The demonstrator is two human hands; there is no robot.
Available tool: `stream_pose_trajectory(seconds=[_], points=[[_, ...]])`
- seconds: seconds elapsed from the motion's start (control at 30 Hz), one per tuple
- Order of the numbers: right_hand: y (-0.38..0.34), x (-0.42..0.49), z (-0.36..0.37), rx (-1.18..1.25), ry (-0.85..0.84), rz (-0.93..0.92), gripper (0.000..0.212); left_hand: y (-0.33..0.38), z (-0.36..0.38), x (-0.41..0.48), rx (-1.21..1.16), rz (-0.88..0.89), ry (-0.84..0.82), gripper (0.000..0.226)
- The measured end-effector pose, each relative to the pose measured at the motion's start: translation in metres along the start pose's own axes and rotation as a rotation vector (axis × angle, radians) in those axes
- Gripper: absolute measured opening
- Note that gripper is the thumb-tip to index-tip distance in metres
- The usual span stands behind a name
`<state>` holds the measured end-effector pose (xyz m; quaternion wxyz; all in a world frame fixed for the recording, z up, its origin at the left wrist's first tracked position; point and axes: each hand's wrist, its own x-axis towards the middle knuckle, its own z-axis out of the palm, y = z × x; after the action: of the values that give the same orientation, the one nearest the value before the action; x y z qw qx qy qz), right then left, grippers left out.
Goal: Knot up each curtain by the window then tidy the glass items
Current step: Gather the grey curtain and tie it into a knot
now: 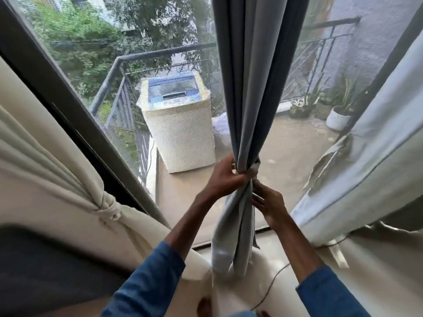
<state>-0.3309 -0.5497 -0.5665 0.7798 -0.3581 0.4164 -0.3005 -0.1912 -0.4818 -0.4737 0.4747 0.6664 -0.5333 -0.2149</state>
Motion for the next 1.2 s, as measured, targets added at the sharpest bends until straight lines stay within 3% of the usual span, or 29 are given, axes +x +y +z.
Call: stream_pose_trajectory(seconds=[0.13, 0.23, 0.4, 0.53, 0.6, 0.7, 0.97, 1.2], points=[[-0.002, 0.001, 0.006, 0.037, 0.025, 0.013, 0.027, -0.011, -0.003, 0.006, 0.133, -0.033, 0.084, 0.03], [-0.002, -0.002, 0.009, 0.066, 0.042, 0.009, 0.014, -0.019, -0.005, 0.007, 0.34, -0.059, 0.123, 0.051], [-0.008, -0.008, 0.013, 0.052, 0.056, -0.061, 0.044, -0.023, -0.009, 0.005, 0.706, -0.119, 0.15, 0.079], [-0.01, -0.009, 0.015, 0.047, 0.118, -0.118, 0.038, -0.02, -0.011, 0.005, 0.825, -0.218, 0.044, 0.073], [-0.01, -0.01, 0.015, 0.043, 0.152, -0.121, 0.037, -0.026, -0.008, 0.004, 0.788, -0.226, -0.023, 0.061], [-0.01, -0.013, 0.015, 0.048, 0.208, -0.115, 0.036, -0.032, 0.002, 0.002, 0.544, -0.232, -0.206, 0.033], [-0.005, -0.028, 0.01, 0.108, 0.32, -0.114, 0.028, -0.038, 0.031, 0.0, 0.455, -0.262, -0.344, 0.045], [0.0, -0.049, -0.004, 0.128, 0.379, -0.13, 0.025, -0.015, 0.048, -0.012, 0.359, -0.157, -0.383, 0.05]])
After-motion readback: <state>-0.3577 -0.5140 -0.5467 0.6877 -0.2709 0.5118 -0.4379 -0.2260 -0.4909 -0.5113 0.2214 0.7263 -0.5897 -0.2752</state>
